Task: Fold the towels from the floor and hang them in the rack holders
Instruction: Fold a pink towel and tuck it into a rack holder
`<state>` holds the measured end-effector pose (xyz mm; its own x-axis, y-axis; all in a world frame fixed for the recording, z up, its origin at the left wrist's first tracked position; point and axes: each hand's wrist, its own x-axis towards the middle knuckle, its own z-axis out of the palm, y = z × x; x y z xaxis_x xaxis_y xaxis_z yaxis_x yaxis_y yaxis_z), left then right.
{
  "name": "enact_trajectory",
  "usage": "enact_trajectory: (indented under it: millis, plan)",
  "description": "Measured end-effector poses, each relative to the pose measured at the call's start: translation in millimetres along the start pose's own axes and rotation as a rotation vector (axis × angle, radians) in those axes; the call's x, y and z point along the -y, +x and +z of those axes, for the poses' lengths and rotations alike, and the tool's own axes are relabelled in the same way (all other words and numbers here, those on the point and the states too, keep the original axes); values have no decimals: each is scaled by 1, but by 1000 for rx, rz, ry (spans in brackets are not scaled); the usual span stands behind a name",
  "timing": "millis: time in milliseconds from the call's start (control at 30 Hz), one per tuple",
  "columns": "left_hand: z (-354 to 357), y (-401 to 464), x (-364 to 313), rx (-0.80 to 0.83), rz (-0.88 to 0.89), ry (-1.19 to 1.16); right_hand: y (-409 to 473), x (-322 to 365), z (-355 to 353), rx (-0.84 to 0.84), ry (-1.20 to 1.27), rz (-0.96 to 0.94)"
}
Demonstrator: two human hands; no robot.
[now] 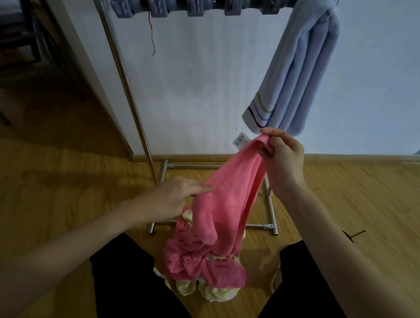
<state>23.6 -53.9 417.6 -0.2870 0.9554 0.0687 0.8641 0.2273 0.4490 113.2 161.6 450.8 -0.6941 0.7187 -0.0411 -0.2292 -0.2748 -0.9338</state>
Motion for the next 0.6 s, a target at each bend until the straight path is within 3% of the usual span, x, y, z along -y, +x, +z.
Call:
enact_trajectory:
  millis: [167,333,500,600]
  plan:
    - [-25,17,-1,-43,79,198,3,-9,-14,-9,-53,73]
    - [-52,33,-6,-63,71,275,5,-23,-39,183,-413,114]
    - [-65,42,-9,-176,62,278,0,-33,-47,277,-808,-221]
    - [-68,43,-11,-235,40,285,-2,-43,-50,239,-925,-403]
